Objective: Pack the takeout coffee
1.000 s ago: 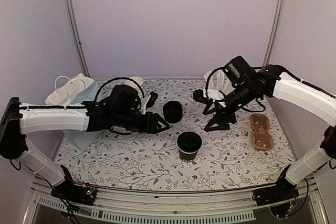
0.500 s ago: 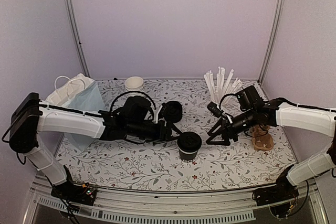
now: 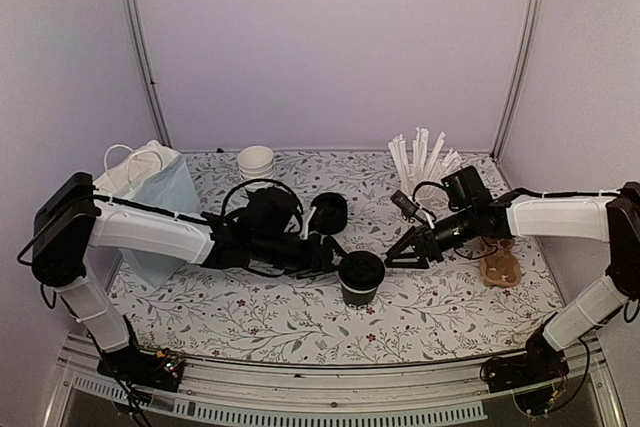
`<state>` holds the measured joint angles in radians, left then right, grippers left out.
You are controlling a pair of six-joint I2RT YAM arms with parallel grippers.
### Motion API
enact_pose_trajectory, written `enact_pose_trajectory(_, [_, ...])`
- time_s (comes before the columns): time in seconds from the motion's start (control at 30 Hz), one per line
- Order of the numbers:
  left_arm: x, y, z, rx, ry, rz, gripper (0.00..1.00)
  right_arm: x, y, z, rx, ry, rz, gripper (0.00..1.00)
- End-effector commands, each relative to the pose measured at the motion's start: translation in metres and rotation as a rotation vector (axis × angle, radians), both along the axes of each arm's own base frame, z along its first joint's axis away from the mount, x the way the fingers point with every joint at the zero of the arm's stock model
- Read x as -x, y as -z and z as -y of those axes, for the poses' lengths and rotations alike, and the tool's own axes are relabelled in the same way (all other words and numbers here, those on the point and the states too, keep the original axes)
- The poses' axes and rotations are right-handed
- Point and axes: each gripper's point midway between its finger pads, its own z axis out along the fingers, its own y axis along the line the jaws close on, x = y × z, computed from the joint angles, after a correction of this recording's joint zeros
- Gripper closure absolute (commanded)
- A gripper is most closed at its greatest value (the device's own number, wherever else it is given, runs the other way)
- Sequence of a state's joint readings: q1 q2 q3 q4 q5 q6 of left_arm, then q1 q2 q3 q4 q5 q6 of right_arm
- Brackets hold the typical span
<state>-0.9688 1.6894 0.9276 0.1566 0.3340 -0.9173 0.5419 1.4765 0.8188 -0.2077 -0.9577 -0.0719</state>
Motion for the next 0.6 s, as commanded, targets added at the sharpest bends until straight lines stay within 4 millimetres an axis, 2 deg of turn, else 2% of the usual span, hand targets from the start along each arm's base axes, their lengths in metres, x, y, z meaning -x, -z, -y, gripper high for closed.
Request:
enact_pose_trajectory(0.0, [0.004,0.002,0.005,-0.016,0.031,0.005,0.37,-0.008,0.005,-0.008,-0.019,-0.006,-0.057,0.35])
enact_pose_trajectory(0.23, [0.007,0.023,0.002,-0.064,0.039,-0.029,0.42,-0.009,0.046,-0.012,0.039,-0.029,-0.193,0.39])
enact_pose_trajectory(0.47, [0.006,0.07,-0.041,-0.135,-0.09,-0.164,0.58,-0.003,0.071,-0.011,0.068,-0.047,-0.289,0.41])
enact_pose_trajectory(0.57, [0.012,0.09,-0.05,-0.164,-0.094,-0.198,0.62,-0.004,0.081,-0.009,0.098,-0.034,-0.301,0.42])
